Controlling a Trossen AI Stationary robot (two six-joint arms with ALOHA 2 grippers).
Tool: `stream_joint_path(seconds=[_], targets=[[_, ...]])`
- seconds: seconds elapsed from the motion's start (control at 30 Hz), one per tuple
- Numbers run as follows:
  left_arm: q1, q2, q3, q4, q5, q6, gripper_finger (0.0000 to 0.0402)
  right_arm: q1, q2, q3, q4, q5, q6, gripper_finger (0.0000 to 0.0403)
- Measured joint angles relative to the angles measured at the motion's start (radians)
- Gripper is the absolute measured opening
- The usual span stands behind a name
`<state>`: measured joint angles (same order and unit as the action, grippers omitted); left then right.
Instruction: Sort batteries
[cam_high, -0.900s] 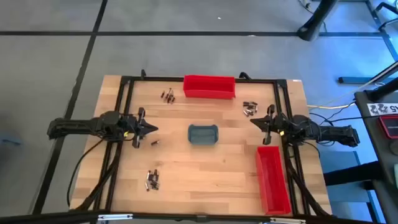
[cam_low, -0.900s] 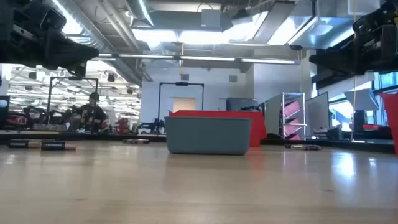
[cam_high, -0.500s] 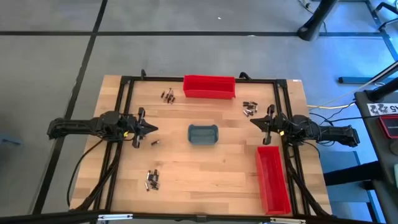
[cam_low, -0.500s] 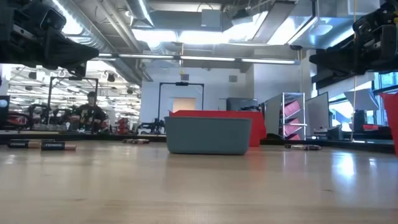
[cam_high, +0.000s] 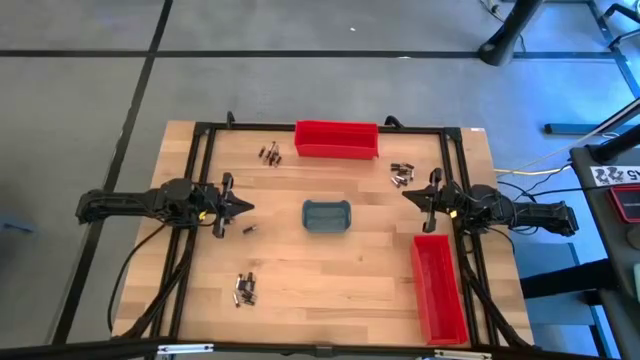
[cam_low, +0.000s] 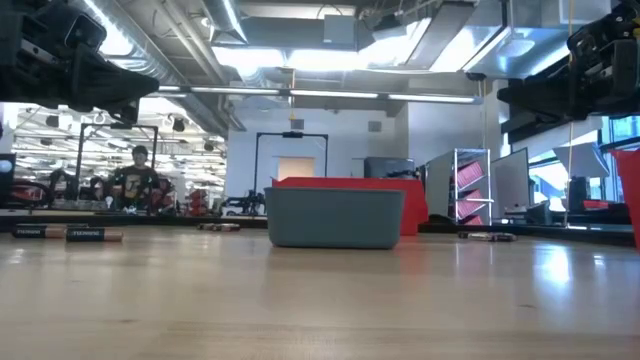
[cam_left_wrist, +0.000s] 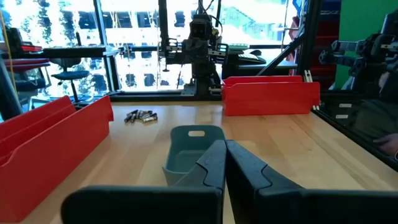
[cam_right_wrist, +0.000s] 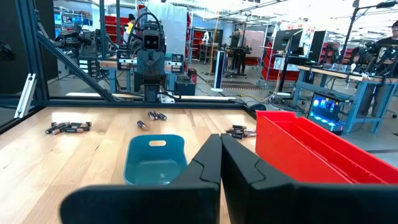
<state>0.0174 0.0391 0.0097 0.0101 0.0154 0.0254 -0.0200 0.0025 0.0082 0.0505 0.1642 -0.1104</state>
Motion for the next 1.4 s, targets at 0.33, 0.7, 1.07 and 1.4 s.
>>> stream_joint_path(seconds=[0.33, 0.7, 1.07, 1.4], targets=[[0.0, 0.0, 0.0, 0.0, 0.0, 0.0, 0.0001, 0.0, 0.0, 0.0, 0.015, 0.001, -0.048, 0.0005], [0.0, 0.0, 0.0, 0.0, 0.0, 0.0, 0.0001, 0.0, 0.004, 0.009, 0.086, -0.081, 0.383, 0.0005], [0.0, 0.0, 0.0, 0.0, 0.0, 0.0, 0.0001, -0.006, 0.097, 0.138, 0.124, 0.02, 0.324, 0.0005], [0.0, 0.0, 0.0, 0.0, 0.0, 0.0, 0.0001, -0.193, 0.924, 0.615, -0.542, 0.017, 0.137, 0.0005]])
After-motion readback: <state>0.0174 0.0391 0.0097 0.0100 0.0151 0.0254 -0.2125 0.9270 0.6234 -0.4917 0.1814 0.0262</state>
